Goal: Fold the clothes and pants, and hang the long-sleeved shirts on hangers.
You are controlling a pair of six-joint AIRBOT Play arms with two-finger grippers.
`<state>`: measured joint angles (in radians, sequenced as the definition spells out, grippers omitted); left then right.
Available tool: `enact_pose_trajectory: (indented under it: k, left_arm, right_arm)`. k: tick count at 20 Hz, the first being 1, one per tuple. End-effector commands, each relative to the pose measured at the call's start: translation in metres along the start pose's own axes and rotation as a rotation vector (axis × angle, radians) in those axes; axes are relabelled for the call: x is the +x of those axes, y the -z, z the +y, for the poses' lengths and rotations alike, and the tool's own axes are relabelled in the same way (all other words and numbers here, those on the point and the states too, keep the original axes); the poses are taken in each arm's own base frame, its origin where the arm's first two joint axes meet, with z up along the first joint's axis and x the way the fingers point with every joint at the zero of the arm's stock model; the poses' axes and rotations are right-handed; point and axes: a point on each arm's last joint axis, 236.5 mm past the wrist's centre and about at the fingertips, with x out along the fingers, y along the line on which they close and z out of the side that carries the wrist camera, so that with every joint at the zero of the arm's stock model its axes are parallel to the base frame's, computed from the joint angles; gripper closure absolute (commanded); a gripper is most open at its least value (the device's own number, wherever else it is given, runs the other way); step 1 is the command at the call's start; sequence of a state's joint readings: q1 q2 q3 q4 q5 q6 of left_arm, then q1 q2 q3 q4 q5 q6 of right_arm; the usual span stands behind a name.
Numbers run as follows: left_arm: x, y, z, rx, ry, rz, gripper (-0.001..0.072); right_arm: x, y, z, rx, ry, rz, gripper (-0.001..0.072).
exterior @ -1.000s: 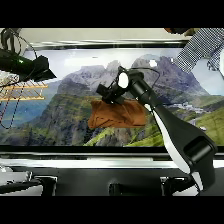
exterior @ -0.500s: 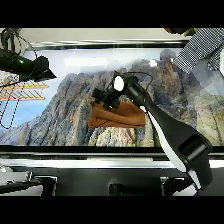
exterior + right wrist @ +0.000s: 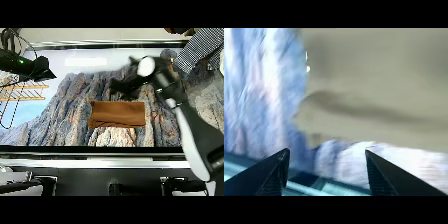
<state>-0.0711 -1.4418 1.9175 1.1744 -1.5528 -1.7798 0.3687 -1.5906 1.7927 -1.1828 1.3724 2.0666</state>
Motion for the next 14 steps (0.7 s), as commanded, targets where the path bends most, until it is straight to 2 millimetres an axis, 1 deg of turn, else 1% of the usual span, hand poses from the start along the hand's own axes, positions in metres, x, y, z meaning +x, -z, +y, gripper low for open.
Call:
enact_pose_trajectory:
  k: [1,2,4,5,6,8,9,11,14]
  left_arm:
    - [0.000,-0.001,0.004,0.000,-0.017,-0.003,0.0684]
    - [0.000,-0.001,0.006,0.001,-0.026,-0.003,0.0683]
    - [0.000,-0.001,0.008,0.016,-0.031,-0.003,0.0683]
    - [0.000,-0.001,0.008,0.026,-0.031,-0.003,0.0683]
    - [0.000,-0.001,0.008,0.027,-0.031,-0.002,0.0683]
    - [0.000,-0.001,0.008,0.026,-0.032,-0.002,0.0683]
    - [0.000,-0.001,0.008,0.027,-0.032,-0.002,0.0683]
    - [0.000,-0.001,0.008,0.027,-0.031,-0.003,0.0683]
    - [0.000,-0.001,0.008,0.026,-0.031,-0.002,0.0683]
  right_arm:
    - [-0.066,-0.032,-0.083,0.021,0.066,-0.044,0.0160]
    - [-0.079,-0.039,-0.112,0.041,0.078,-0.042,0.0160]
    - [-0.092,-0.050,-0.163,0.116,0.060,-0.052,0.0160]
    - [-0.092,-0.052,-0.184,0.149,0.037,-0.053,0.0160]
    - [-0.087,-0.050,-0.202,0.177,0.000,-0.046,0.0160]
    - [-0.068,-0.042,-0.230,0.218,-0.065,-0.034,0.0160]
    - [-0.054,-0.036,-0.239,0.241,-0.092,-0.028,0.0160]
    - [-0.020,-0.017,-0.246,0.256,-0.148,0.002,0.0160]
    - [0.025,0.005,-0.239,0.287,-0.249,0.059,0.0160]
